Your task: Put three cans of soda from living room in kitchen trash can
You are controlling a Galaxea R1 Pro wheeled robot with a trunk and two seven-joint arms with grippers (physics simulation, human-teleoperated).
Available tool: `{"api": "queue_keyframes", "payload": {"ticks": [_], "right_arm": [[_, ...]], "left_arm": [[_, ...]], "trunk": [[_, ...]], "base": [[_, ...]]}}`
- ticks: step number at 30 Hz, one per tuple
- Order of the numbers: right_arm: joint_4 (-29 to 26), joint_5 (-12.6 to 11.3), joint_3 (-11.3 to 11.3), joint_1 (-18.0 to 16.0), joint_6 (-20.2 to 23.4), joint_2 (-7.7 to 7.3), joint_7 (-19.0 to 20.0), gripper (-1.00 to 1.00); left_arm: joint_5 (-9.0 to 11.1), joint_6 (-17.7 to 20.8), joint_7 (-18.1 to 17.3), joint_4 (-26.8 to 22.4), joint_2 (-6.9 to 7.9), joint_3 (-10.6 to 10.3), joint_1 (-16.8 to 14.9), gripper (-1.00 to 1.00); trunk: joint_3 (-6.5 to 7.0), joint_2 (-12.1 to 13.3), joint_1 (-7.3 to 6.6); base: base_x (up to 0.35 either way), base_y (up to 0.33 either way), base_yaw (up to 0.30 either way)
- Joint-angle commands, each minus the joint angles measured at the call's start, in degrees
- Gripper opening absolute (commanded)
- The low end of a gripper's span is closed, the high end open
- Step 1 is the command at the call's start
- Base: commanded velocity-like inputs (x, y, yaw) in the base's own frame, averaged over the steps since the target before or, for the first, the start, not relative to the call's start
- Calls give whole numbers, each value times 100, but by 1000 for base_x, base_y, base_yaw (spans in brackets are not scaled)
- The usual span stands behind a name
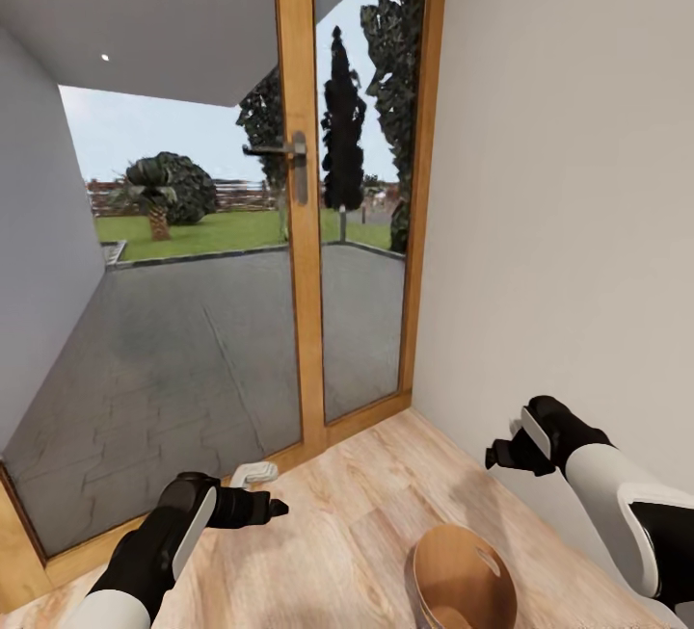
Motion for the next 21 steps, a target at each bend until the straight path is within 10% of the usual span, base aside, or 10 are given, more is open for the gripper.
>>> {"api": "queue_keyframes", "payload": {"ticks": [1, 21], "right_arm": [[0, -2, -2, 0, 0, -5, 0, 100], [0, -10, -3, 2, 0, -30, 34, 100]], "left_arm": [[1, 0, 0, 1, 0, -1, 0, 100], [-15, -8, -1, 8, -4, 2, 0, 100]], "trunk": [[-18, -42, 23], [-377, -844, 462]], "base": [[0, 0, 0], [0, 0, 0]]}}
